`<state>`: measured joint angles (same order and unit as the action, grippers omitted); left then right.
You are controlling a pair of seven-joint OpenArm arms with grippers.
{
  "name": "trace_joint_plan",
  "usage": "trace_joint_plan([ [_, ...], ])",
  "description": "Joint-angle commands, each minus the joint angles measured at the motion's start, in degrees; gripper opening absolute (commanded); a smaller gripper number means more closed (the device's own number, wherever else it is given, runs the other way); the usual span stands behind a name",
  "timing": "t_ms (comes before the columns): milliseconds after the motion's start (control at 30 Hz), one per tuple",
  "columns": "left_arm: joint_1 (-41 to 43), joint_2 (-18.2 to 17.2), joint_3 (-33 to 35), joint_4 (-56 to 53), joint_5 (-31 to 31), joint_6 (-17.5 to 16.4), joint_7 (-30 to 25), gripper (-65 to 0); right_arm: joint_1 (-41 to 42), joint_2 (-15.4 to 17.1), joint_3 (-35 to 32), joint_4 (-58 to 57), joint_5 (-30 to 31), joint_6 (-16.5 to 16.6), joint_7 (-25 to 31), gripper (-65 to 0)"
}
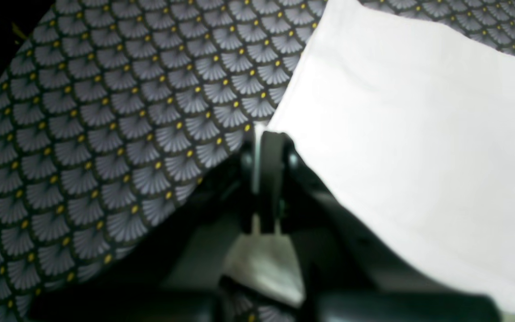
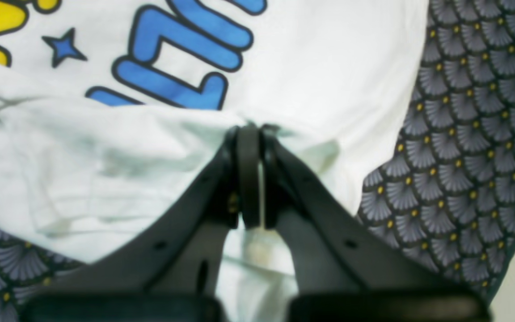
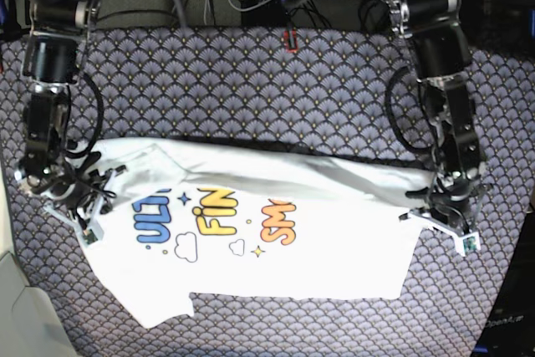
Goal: Fold the T-shirt properly
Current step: 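Carry the held shoulders with both grippers across toward the hem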
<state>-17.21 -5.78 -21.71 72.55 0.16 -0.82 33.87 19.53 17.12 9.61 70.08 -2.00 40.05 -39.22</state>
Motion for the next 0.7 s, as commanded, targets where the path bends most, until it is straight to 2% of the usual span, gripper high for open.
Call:
trace_joint_plan([
  [0,-2.08,-0.68,-0.13,0.19,0.23,0.34,-1.47,-64.5,2.14,0.94,0.2,0.2,-0.33,-0.05,2.08,-65.0],
  [233,-3.75,-0.94,-0.13,-2.71,0.23,0.34,-1.56,-64.5,4.95,0.59,0.28,-2.61,-4.81,-0.05,5.16,-65.0],
  [333,-3.75,-0.59,-0.13,-2.71,0.14,0.34,-1.74,-64.5,6.1,0.59,0.28,-4.81,-4.81,-0.05,5.16,-65.0],
  [500,-3.32,-0.5,-0.13,-2.8,-0.03,0.6,-5.43,-64.5,8.82,0.59,0.2,-9.21,-4.81,-0.05,5.16,-65.0],
  [667,-3.14,-0.5,-0.13,-2.8,0.14,0.6,-5.52,-64.5,8.91,0.41,0.2,-9.21,-4.81,-0.05,5.16,-65.0],
])
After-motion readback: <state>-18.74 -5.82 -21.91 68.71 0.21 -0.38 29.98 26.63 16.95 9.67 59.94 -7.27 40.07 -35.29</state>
